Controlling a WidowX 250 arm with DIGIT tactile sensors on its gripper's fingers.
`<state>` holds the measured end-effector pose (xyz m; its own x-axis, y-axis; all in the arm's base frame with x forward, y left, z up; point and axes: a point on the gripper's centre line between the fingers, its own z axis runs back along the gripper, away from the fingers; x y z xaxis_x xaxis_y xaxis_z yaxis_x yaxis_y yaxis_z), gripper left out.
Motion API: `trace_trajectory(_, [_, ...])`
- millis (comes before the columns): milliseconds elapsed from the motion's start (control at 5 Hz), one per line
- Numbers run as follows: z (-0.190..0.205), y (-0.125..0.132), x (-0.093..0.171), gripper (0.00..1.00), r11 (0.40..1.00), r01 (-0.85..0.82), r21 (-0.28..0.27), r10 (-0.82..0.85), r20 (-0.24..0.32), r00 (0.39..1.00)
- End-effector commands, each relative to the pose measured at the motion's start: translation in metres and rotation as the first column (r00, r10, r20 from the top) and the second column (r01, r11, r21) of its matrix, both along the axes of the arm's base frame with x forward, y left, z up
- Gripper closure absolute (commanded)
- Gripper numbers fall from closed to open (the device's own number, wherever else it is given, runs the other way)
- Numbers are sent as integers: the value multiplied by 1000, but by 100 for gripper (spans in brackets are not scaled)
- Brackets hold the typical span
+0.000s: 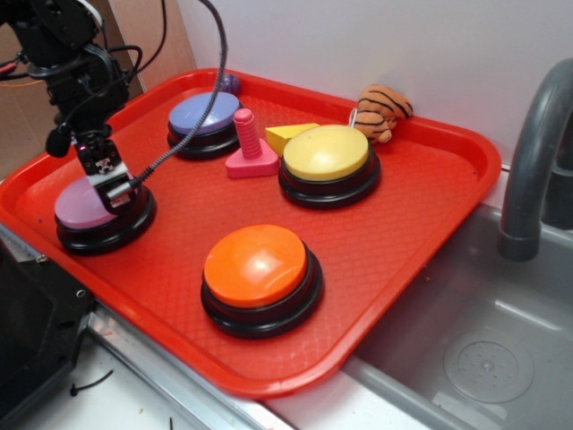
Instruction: Push the pink button.
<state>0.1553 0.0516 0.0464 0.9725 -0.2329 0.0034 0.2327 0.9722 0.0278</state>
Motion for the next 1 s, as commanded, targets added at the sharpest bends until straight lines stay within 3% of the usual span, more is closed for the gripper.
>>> trace_trajectory(0, [40, -8, 20, 0, 999, -21, 28, 23, -56, 998])
trace_trajectory(400, [63, -12, 18, 0, 1000, -26, 12, 27, -52, 998])
trace_trajectory(800, [84, -18, 13, 0, 1000, -20, 8, 21, -13, 1000])
